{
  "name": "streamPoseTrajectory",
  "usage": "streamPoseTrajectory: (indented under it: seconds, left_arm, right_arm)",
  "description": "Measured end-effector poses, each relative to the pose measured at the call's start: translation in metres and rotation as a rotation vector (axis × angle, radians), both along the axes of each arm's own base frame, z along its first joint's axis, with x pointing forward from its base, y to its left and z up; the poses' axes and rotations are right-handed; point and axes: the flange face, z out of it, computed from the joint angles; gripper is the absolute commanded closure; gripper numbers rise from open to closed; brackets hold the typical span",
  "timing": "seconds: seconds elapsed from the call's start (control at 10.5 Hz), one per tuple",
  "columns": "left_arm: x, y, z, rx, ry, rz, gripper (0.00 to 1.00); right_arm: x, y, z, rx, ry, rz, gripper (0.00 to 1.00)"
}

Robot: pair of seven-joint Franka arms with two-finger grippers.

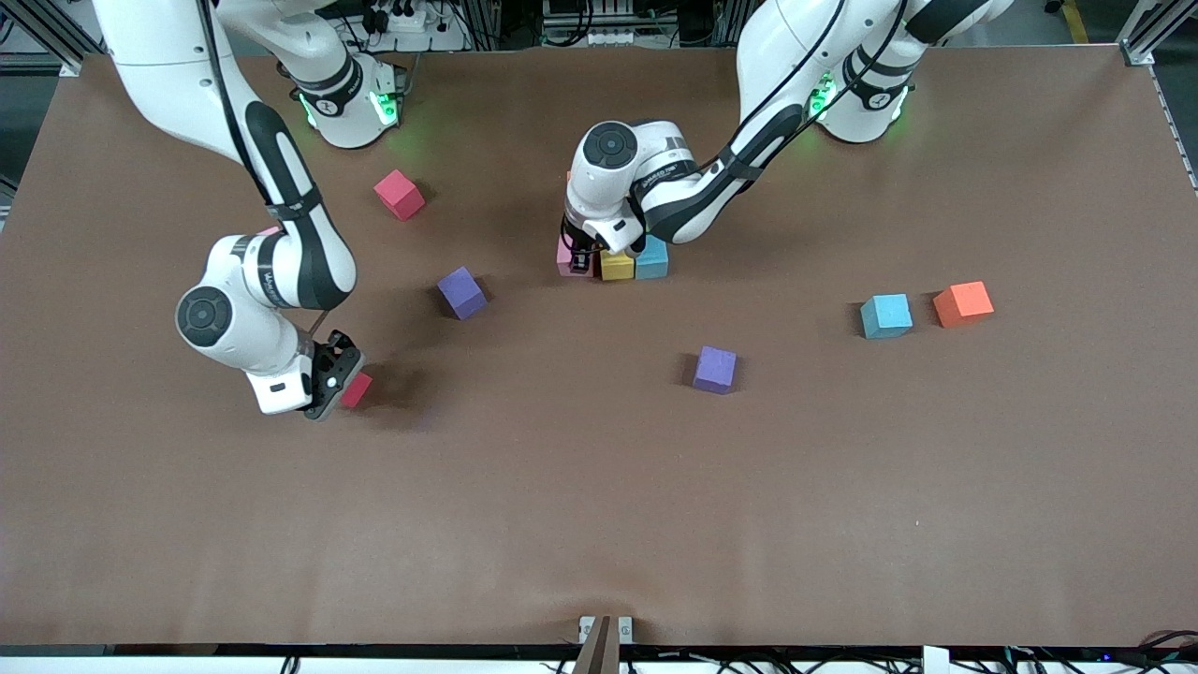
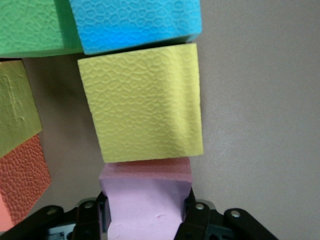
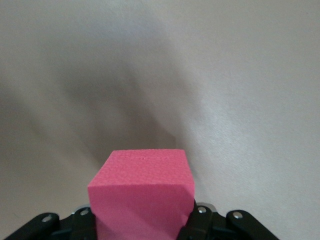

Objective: Form number 2 with 11 blocks
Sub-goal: 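Grasp the red cube with the right gripper while the left gripper lowers pink, then release the pink cube below yellow while the right gripper carries red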

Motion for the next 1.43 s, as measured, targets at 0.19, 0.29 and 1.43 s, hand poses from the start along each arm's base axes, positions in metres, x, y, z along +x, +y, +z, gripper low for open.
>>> streamPoseTrajectory:
  seconds: [0.19, 0.29, 1.43]
  left_arm:
    - [0.000, 0.000, 0.000, 0.000, 0.000, 0.000, 0.81]
    - [0.000, 0.000, 0.000, 0.000, 0.000, 0.000, 0.81]
    - [0.004, 0.011, 0.000, 0.011, -0.002, 0.009, 0.00]
  right_arm:
    - [0.001, 0.006, 0.007, 0.005, 0.010, -0.017, 1.00]
    - [0.000, 0.014, 0.014, 0.009, 0.009, -0.039, 1.00]
    - [-0.024, 0.141, 0.032, -0.008, 0.017, -0.449, 1.00]
